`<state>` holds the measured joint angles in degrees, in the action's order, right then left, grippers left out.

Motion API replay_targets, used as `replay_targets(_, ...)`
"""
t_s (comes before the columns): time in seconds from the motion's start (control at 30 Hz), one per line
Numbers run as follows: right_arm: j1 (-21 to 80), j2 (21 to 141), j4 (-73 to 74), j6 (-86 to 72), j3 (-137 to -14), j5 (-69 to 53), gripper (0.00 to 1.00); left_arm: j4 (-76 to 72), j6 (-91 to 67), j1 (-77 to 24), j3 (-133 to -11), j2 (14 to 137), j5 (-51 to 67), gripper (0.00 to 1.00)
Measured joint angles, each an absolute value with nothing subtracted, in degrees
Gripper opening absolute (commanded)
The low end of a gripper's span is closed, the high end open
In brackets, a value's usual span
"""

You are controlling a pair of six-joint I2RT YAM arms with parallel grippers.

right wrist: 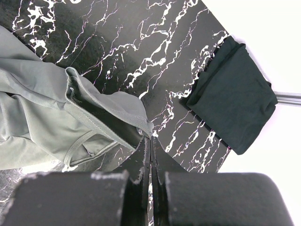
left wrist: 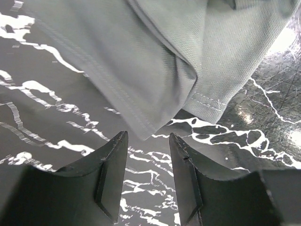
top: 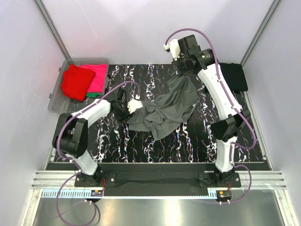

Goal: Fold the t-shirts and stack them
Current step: Flatten the tshirt out

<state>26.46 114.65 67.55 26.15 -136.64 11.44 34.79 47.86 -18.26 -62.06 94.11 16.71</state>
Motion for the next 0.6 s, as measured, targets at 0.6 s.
replay_targets(0.6, 26.5, 115.0, 67.6, 26.7, -136.6, 11.6, 0.00, 35.9, 48.4, -18.3, -65.0, 103.2, 18.3, 0.08)
